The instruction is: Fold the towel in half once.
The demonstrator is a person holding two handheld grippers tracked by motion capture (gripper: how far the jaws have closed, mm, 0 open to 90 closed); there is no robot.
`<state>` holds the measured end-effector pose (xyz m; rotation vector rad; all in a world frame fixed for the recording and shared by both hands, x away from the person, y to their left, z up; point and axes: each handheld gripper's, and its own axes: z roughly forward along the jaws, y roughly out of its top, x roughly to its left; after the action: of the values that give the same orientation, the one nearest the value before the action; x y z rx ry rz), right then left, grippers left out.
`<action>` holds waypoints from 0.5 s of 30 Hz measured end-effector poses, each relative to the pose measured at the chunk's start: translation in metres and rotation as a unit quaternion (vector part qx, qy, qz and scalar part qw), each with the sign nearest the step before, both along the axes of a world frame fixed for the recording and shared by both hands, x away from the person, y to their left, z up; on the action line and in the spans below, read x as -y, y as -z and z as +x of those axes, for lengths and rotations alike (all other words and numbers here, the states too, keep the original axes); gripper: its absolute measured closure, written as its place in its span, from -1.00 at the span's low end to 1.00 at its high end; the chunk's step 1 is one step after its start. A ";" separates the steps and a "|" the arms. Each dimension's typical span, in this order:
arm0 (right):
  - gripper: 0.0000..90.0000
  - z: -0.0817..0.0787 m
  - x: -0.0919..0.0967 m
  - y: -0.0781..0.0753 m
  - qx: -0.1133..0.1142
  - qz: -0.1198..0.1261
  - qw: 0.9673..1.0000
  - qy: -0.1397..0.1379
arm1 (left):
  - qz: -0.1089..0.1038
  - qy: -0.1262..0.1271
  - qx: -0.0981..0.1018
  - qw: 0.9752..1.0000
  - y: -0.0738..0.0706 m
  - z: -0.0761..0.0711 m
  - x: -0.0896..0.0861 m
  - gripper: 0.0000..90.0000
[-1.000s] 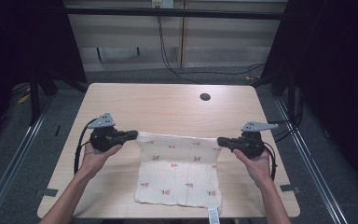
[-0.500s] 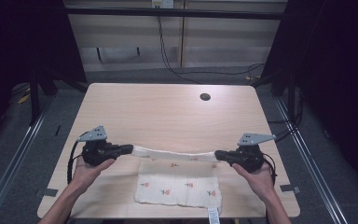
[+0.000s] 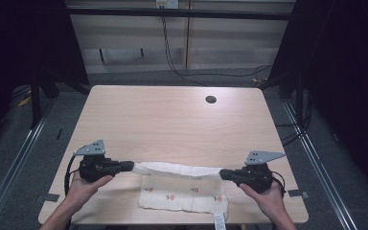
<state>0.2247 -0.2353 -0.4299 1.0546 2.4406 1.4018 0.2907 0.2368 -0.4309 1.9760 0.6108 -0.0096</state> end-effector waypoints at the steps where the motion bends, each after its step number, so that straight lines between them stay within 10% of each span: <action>1: 0.93 -0.003 0.001 -0.001 0.000 0.000 1.000 0.001 | -0.003 -0.002 0.004 1.000 -0.002 -0.002 -0.001 0.97; 15: 0.92 -0.025 0.003 0.033 -0.036 -0.020 0.999 -0.003 | 0.049 0.035 -0.021 0.998 0.031 -0.019 0.012 0.97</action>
<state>0.1993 -0.2379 -0.4633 1.1090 2.5116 1.3345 0.2718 0.2248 -0.4619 2.0964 0.5796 -0.0659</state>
